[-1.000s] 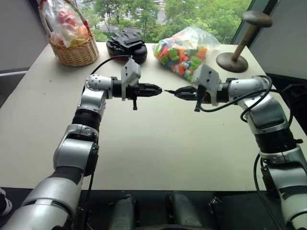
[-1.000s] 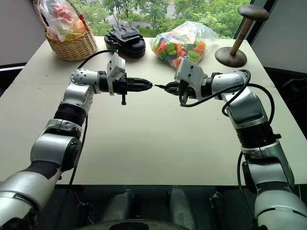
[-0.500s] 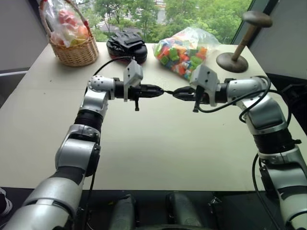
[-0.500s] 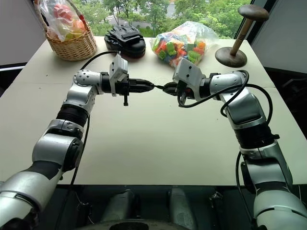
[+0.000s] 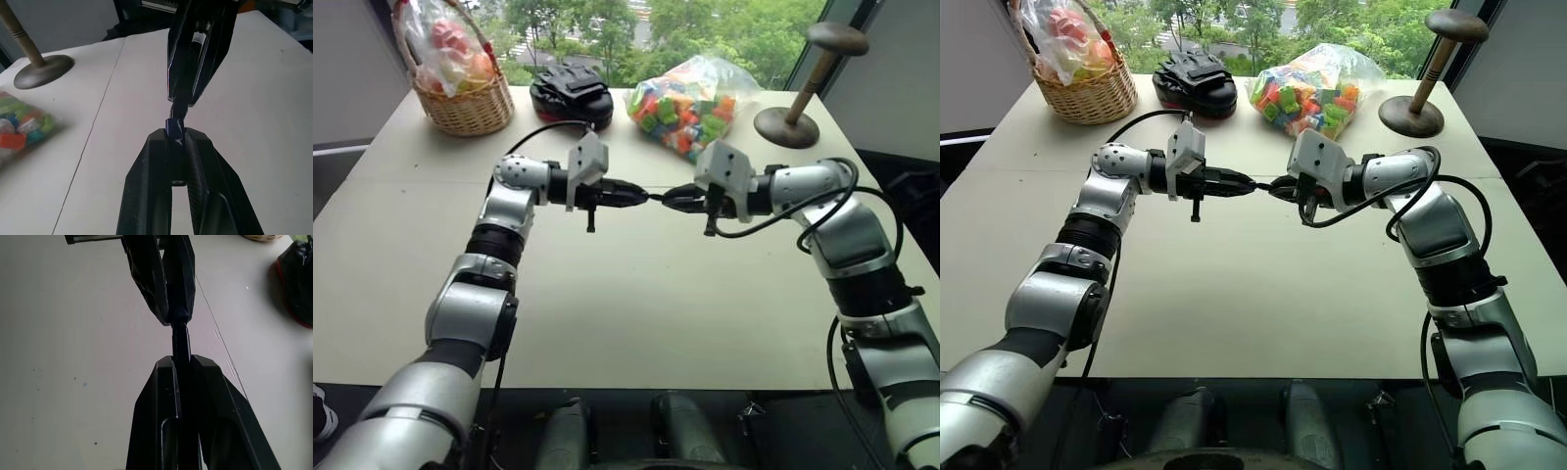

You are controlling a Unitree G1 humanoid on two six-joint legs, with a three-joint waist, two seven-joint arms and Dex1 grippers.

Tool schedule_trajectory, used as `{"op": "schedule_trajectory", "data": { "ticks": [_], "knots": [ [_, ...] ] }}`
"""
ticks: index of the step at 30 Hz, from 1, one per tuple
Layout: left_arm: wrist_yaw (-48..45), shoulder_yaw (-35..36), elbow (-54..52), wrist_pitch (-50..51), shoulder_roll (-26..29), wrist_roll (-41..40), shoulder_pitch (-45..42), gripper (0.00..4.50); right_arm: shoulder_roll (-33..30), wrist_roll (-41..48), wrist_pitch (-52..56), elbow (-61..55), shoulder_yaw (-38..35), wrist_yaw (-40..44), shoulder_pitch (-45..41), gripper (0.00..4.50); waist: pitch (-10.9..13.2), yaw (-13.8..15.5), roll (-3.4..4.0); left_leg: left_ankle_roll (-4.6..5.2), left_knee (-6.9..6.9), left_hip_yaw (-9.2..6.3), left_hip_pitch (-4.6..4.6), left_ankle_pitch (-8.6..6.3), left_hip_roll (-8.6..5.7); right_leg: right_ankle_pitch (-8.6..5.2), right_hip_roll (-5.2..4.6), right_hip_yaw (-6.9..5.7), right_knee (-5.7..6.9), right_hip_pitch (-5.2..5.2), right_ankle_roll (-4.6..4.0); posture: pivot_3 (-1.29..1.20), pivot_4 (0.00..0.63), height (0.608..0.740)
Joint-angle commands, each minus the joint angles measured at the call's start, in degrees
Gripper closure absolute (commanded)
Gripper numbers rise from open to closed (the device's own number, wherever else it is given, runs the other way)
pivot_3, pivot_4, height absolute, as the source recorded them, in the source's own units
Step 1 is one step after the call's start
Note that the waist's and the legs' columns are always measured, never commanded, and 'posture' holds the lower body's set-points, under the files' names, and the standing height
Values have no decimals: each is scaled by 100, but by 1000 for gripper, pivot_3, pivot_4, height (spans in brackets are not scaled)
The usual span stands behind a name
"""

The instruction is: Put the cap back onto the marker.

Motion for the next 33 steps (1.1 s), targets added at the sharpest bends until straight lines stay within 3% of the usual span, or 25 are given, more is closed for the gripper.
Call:
{"op": "schedule_trajectory", "data": {
  "ticks": [1,18,33],
  "knots": [
    [-223,-169,113,-365,-65,122,-379,4485,62,-84,-358,-10,56,89,-199,4500,0,-2,0,0,0,0,0,0,0,0,0,0,0,0,0,0,150,740],
    [-49,-362,348,-565,-542,443,-537,4485,468,-221,-404,370,76,46,-471,4500,0,-4,0,0,1,-1,0,0,1,0,-2,0,2,0,0,0,150,740],
    [-11,-785,-24,-316,-560,937,-606,4485,643,-470,-294,551,227,143,-548,4500,0,-6,0,-1,1,-1,1,0,1,0,0,1,5,0,0,0,150,740]
  ]
}}
